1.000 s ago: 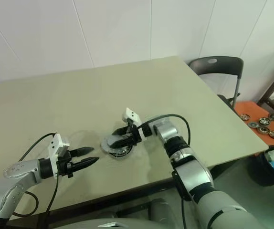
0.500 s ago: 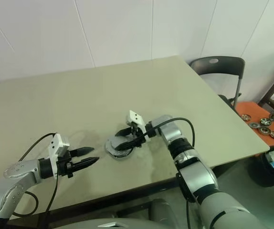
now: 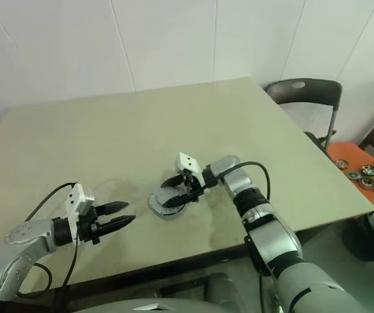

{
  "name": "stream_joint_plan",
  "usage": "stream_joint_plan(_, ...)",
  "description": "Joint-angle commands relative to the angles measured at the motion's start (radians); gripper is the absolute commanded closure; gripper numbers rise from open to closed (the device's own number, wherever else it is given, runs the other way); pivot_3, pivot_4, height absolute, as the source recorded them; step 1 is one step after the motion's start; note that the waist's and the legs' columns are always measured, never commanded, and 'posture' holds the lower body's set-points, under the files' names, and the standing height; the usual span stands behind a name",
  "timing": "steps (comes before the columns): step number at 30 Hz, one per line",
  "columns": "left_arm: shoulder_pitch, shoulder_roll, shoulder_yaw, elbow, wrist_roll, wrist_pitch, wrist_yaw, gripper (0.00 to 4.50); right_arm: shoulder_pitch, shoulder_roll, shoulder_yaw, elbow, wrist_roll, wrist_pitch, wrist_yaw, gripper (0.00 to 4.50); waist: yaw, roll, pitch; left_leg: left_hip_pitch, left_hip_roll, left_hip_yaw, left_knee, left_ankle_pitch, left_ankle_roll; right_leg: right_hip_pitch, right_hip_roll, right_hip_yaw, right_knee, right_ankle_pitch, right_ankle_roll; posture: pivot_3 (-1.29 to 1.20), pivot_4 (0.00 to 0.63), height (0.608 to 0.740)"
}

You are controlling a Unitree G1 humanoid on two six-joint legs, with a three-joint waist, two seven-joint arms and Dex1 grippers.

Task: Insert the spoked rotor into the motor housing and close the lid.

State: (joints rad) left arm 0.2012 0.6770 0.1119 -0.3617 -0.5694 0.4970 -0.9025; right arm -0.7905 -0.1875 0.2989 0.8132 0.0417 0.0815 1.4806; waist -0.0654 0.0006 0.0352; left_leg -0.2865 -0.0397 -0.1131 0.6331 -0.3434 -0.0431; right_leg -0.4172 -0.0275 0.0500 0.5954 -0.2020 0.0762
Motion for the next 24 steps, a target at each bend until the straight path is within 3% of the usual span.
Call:
stream_joint_plan(1, -0.008, 0.009, 0.027, -0.029, -0.011, -0.004, 0.001, 1.82, 0.019, -0.004, 0.048, 0.017, -0.027, 0.012, 0.049, 1.47, 0.0, 0.0, 0.0, 0.0, 0.0, 0.0, 0.0, 0.0, 0.0, 0.0, 0.0, 0.0, 0.0, 0.0, 0.0, 0.0, 0.0, 0.74)
stream_joint_plan(24, -0.019, 0.01, 0.03, -0.018, -0.009, -0.006, 0.0, 1.82, 0.005, -0.046, 0.123, 0.101, -0.133, -0.134, 0.033, 1.47, 0.012, -0.001, -0.003, 0.004, -0.001, 0.0, 0.001, 0.0, 0.0, 0.01, 0.0, 0.0, -0.001, -0.005, 0.0, 0.0, 0.0, 0.74)
